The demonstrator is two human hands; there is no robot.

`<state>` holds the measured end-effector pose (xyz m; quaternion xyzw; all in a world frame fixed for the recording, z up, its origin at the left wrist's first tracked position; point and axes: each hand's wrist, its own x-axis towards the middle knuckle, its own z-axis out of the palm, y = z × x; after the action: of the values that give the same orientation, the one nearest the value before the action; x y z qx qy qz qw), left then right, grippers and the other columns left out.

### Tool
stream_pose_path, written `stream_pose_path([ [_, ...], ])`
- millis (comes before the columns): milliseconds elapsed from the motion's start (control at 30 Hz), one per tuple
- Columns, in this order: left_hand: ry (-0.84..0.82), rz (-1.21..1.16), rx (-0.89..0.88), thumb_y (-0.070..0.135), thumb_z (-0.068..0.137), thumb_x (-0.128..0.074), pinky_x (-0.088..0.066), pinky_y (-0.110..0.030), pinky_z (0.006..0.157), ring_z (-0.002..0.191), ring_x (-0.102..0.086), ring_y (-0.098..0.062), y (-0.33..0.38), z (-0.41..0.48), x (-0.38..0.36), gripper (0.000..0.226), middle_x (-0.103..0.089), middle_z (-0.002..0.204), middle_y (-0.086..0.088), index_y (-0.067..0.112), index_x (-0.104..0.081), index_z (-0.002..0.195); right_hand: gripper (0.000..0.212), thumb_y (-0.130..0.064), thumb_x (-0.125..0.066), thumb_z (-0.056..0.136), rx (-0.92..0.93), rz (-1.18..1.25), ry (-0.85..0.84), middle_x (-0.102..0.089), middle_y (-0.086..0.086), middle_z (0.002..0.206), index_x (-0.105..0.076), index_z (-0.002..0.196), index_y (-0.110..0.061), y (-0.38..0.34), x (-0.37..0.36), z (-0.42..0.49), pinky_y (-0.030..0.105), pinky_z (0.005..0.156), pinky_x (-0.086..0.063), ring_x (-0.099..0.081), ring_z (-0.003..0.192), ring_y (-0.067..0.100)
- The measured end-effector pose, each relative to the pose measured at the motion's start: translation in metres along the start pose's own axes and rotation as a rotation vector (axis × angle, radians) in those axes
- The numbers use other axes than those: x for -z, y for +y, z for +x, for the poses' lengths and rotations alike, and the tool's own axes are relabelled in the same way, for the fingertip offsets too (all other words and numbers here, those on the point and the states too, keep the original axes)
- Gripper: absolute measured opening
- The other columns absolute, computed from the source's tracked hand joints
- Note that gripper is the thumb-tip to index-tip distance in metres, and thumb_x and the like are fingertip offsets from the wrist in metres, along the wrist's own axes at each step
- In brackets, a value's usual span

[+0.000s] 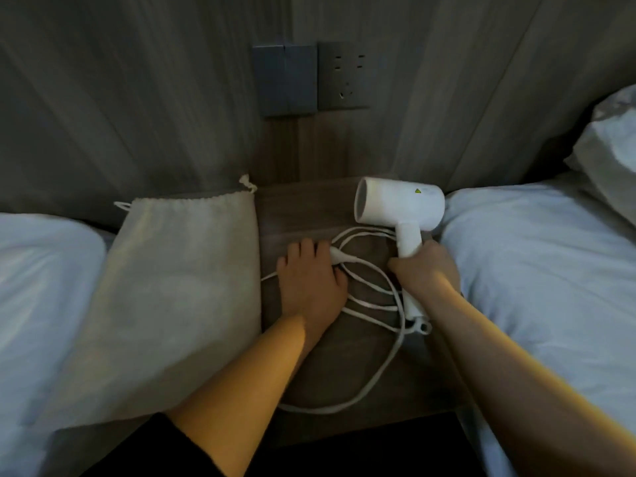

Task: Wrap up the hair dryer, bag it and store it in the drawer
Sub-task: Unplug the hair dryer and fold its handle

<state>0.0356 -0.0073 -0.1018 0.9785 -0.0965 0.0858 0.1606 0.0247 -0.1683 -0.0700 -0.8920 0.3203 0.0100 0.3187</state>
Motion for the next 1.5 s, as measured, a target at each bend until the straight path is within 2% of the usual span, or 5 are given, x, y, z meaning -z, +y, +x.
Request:
stream_pose_path([
  [767,-0.220,-0.718,-0.131,0.027,0.093,-0.053,-0.038,-0.028,0.074,0.089,-0.056,-0.023,0.056,-0.209,0.043,0.016,-0.057,0.087,-0.002,0.011,-0.056,0.095,0.037,-0.024,-0.068,0.070,0.197,0.185,0.144,-0.064,0.016,0.089,-0.061,0.097,0.000,0.165,0.075,-0.178,0.033,0.063,-0.041,-0.062,0.083,0.034],
  [900,-0.188,-0.601,-0.346,0.026,0.082,-0.068,-0.027,-0.025,0.102,0.123,-0.041,-0.017,0.041,-0.245,0.047,0.011,-0.047,0.127,-0.003,0.021,-0.063,0.091,0.036,-0.020,-0.068,0.070,0.233,0.222,0.220,-0.058,0.013,0.087,-0.060,0.100,-0.001,0.177,0.084,-0.211,0.034,0.064,-0.040,-0.059,0.082,0.033],
  [1100,-0.472,-0.489,-0.427,0.019,0.070,-0.079,-0.042,-0.024,0.068,0.068,-0.055,-0.006,0.019,-0.284,0.057,0.016,-0.060,0.073,0.005,0.021,-0.065,0.077,0.038,-0.019,-0.067,0.072,0.304,0.271,0.285,-0.055,0.011,0.091,-0.055,0.105,-0.003,0.173,0.087,-0.236,0.035,0.066,-0.038,-0.053,0.080,0.029],
  [1267,-0.658,-0.081,-0.347,0.015,0.072,-0.077,-0.040,-0.020,0.068,0.078,-0.052,-0.009,-0.009,-0.301,0.018,0.035,-0.055,0.081,0.006,0.015,-0.064,0.104,0.040,-0.024,-0.066,0.065,0.324,0.381,0.273,-0.064,0.017,0.095,-0.055,0.099,-0.006,0.162,0.081,-0.239,0.045,0.071,-0.055,-0.065,0.082,0.035],
  [1500,-0.683,-1.269,0.234,0.005,0.093,-0.049,-0.053,-0.020,0.053,0.058,-0.066,-0.008,-0.050,-0.299,-0.002,0.016,-0.061,0.080,-0.007,0.009,-0.059,0.104,0.012,-0.011,-0.064,0.072,0.454,0.406,0.101,-0.055,0.006,0.068,-0.057,0.081,-0.006,0.152,0.061,-0.240,0.027,0.049,-0.039,-0.051,0.055,0.017],
])
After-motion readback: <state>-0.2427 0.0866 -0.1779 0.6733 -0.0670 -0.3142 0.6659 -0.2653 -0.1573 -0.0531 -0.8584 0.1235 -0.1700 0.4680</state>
